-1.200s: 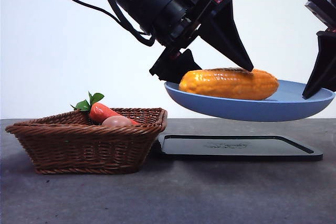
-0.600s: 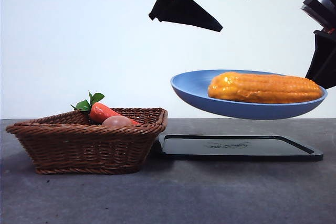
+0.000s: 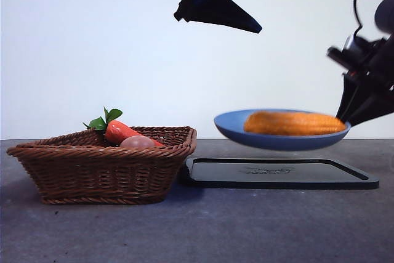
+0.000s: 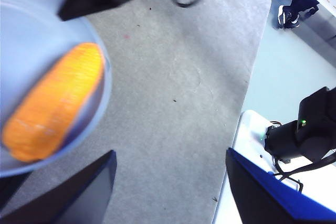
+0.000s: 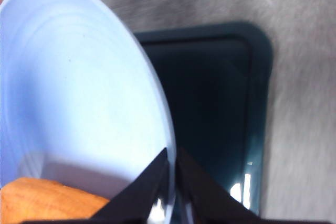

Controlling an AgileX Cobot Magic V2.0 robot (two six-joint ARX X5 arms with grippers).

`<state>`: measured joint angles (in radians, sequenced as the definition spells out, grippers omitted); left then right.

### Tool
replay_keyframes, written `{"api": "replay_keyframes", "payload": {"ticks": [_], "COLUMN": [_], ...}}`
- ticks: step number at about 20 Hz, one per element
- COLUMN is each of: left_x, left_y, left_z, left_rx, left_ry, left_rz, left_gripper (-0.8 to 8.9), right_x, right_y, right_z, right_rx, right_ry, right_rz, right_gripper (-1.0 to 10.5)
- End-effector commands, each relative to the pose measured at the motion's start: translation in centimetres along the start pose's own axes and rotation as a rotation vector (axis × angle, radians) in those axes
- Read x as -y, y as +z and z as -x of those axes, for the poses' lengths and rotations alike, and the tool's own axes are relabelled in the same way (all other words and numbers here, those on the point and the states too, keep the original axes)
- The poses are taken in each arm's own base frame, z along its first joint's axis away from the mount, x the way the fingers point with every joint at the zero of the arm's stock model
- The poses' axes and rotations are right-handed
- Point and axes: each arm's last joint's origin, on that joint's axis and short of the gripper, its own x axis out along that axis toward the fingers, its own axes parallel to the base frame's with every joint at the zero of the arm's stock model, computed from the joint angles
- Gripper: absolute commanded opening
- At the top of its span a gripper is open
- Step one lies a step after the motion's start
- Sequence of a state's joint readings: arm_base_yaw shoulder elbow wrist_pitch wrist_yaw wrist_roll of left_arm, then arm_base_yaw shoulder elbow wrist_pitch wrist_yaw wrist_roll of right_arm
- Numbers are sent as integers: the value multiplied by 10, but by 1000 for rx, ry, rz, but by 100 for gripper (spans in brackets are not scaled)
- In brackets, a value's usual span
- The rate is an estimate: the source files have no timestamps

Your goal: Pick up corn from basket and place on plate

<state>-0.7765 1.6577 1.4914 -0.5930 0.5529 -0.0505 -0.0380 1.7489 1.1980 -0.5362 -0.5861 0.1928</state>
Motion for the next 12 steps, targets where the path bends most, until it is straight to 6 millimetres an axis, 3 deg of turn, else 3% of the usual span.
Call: {"api": "replay_keyframes", "payload": {"ticks": [1, 6, 12], "left_x": [3, 3, 3], "left_y": [7, 7, 7], "left_z": [-2, -2, -2], "left_rx": [15, 17, 16], "left_ry": [-11, -11, -11], "left_rz": [-30, -31, -30], "left_gripper": [339, 339, 339], "right_x": [6, 19, 21], "right_y": [11, 12, 9], "right_z": [-14, -35, -45], "right_rx": [-22, -67, -94], "right_ry": [7, -2, -5], "right_rz": [-28, -64, -69], "right_gripper": [2, 2, 2]}}
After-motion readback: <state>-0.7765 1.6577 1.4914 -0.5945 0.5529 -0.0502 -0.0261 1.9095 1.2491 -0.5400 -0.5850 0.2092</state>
